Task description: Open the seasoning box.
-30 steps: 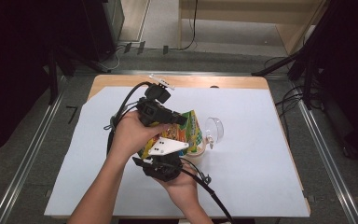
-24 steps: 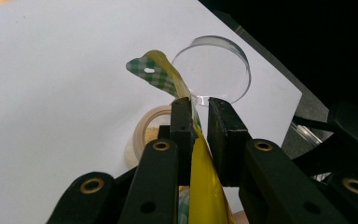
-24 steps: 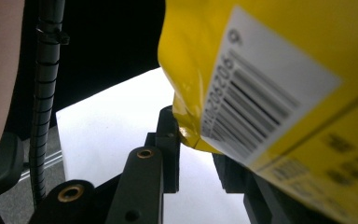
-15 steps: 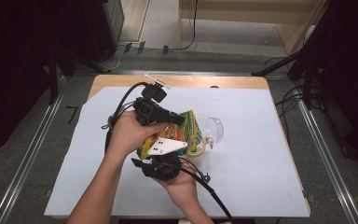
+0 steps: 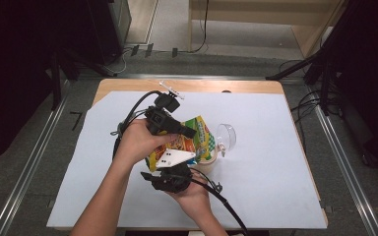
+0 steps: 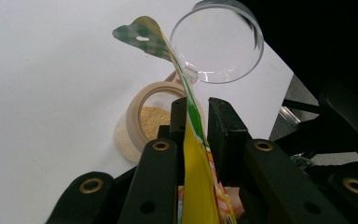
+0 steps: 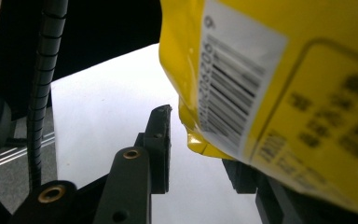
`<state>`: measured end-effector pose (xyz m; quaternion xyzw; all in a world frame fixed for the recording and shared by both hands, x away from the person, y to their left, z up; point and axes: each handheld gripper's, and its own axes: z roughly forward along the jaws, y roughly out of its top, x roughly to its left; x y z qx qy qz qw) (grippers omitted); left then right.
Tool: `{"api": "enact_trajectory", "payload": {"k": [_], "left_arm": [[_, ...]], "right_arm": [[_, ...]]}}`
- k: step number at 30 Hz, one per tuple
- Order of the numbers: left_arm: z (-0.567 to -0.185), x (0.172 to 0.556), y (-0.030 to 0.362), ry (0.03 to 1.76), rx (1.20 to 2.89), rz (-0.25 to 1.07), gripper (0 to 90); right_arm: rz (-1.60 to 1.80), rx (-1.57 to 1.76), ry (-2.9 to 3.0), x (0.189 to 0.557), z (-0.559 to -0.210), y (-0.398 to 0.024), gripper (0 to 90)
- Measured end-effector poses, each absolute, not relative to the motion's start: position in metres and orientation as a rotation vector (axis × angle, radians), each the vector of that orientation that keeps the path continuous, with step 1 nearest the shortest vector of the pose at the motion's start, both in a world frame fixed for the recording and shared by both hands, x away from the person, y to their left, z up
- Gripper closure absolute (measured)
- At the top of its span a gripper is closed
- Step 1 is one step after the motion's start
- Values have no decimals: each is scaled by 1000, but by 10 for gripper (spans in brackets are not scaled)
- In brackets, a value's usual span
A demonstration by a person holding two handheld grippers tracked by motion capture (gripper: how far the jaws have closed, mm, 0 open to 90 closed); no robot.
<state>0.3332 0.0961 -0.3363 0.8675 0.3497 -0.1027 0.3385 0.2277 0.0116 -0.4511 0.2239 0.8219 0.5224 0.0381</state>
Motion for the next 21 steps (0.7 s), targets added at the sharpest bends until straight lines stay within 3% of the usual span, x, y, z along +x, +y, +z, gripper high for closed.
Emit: {"api": "enact_trajectory", "payload": {"k": [5, 11, 21], "left_arm": [[-338, 334, 96, 904, 2259, -279, 812], [-338, 332, 99, 863, 2278, -288, 880], [-336, 327, 114, 831, 2301, -276, 895]], "right_arm": [[1602, 675, 2523, 228, -454, 11, 652], [1600, 685, 2529, 229, -459, 13, 637], [1576, 717, 2542, 228, -463, 16, 544]]}}
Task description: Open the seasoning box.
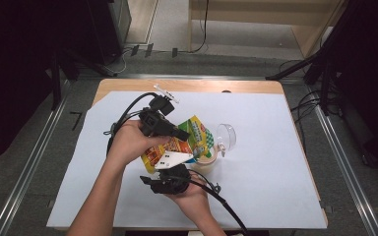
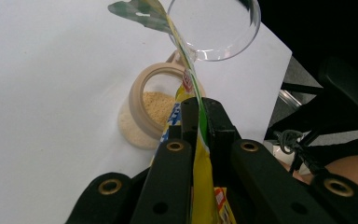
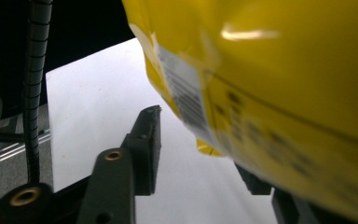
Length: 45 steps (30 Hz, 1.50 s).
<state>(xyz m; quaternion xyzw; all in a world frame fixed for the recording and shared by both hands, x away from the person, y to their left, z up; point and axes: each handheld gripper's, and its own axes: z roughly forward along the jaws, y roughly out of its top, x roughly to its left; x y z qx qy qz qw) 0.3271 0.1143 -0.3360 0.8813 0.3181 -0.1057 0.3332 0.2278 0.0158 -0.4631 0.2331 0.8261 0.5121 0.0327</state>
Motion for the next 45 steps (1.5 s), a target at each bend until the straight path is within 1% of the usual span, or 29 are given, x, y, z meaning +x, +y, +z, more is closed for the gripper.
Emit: {"api": "enact_trajectory", "payload": {"k": [6, 15, 21, 23, 28, 35, 43, 45], "left_arm": [[-339, 329, 128, 830, 2282, -318, 894], [-344, 325, 141, 831, 2269, -328, 892], [-348, 325, 139, 845, 2273, -326, 870], [-350, 326, 135, 826, 2285, -307, 867], [-356, 329, 131, 808, 2269, -318, 872], [-357, 329, 133, 782, 2277, -322, 888], [-356, 327, 143, 773, 2272, -327, 899], [-356, 326, 146, 748, 2277, -329, 898]], "right_arm": [[1576, 707, 2552, 226, -464, 21, 535], [1543, 694, 2561, 226, -467, 25, 540], [1515, 684, 2580, 227, -470, 28, 572], [1512, 673, 2580, 228, -471, 29, 571], [1506, 680, 2580, 230, -472, 29, 570], [1493, 671, 2588, 229, -474, 29, 564], [1452, 657, 2609, 225, -479, 30, 537], [1438, 653, 2607, 225, -479, 30, 529]]}}
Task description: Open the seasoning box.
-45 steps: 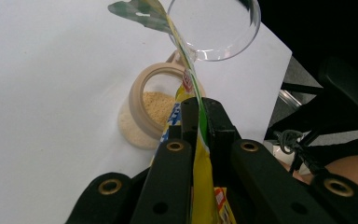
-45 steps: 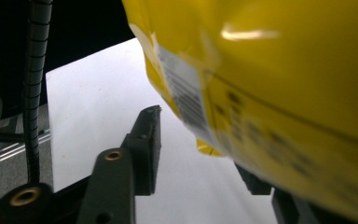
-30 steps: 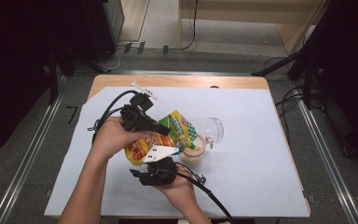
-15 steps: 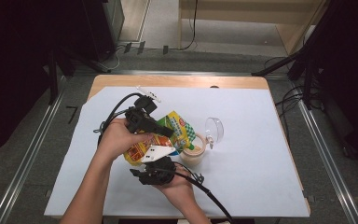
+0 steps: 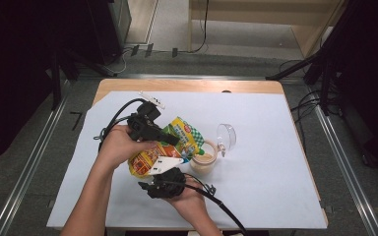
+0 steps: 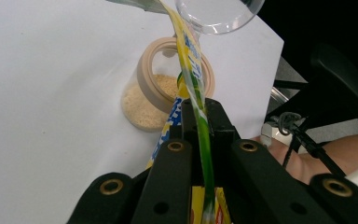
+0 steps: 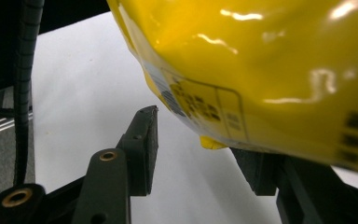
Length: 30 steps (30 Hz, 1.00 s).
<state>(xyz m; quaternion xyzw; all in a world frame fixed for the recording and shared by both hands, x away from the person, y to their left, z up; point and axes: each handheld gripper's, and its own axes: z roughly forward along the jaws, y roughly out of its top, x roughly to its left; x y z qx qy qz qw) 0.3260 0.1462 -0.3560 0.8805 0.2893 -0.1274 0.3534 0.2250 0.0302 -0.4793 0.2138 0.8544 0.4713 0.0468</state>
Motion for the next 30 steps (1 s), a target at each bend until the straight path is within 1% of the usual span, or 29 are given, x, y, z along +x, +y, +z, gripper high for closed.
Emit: {"api": "enact_trajectory", "payload": {"k": [16, 20, 30], "left_arm": [[-353, 325, 173, 727, 2227, -339, 897], [-352, 324, 175, 689, 2202, -362, 898], [-349, 326, 190, 685, 2139, -373, 898]], "right_arm": [[1462, 686, 2557, 228, -478, 22, 474], [1467, 704, 2541, 230, -475, 18, 469], [1488, 697, 2501, 227, -471, 11, 465]]}}
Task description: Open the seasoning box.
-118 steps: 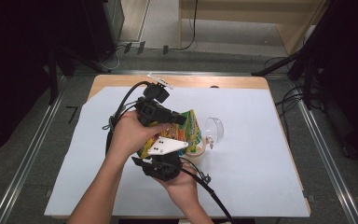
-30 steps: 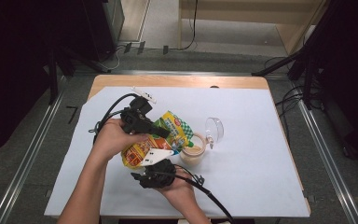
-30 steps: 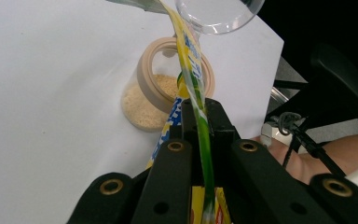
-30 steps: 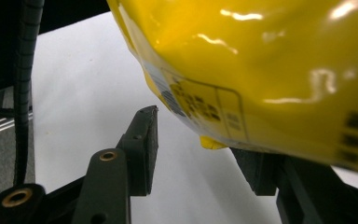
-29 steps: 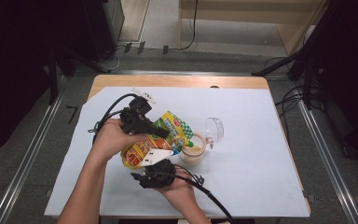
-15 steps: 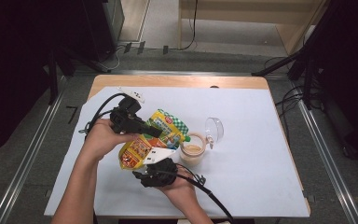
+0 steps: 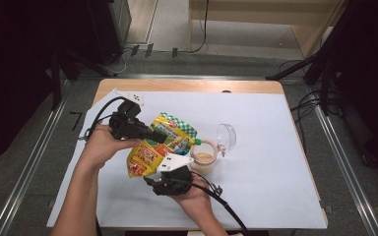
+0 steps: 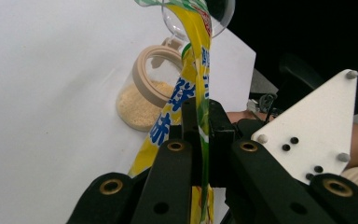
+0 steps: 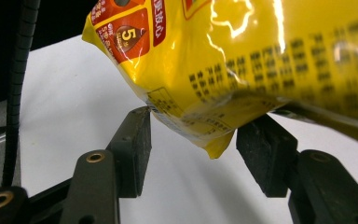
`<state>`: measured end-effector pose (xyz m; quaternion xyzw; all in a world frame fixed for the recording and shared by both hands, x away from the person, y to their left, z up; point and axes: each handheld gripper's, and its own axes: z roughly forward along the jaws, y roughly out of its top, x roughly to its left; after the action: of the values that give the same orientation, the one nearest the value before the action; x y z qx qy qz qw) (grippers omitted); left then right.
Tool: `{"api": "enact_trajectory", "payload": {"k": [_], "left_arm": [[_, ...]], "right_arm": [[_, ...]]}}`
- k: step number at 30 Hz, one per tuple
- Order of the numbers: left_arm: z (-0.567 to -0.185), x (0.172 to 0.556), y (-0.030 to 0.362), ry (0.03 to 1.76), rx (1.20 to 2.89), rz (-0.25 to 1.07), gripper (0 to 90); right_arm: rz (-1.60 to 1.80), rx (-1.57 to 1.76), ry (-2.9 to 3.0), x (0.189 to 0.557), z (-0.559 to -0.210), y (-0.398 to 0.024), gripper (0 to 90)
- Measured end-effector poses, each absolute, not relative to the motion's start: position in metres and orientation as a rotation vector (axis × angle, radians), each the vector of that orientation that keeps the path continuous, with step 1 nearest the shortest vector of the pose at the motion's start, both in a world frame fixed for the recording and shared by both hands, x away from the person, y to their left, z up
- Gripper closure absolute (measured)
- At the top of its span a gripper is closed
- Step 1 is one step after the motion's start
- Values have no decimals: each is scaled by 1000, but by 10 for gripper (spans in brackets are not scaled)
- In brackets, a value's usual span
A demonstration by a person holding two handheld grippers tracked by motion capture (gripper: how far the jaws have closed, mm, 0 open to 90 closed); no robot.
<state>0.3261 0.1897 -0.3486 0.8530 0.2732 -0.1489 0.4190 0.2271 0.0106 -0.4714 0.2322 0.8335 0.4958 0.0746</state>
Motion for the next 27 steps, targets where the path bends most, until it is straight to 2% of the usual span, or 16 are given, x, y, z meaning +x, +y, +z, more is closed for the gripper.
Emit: {"api": "enact_trajectory", "payload": {"k": [13, 27], "left_arm": [[-350, 332, 210, 747, 2081, -342, 897], [-359, 343, 222, 845, 2011, -253, 898]], "right_arm": [[1559, 744, 2455, 231, -466, -9, 468], [1640, 785, 2409, 229, -460, -36, 485]]}}
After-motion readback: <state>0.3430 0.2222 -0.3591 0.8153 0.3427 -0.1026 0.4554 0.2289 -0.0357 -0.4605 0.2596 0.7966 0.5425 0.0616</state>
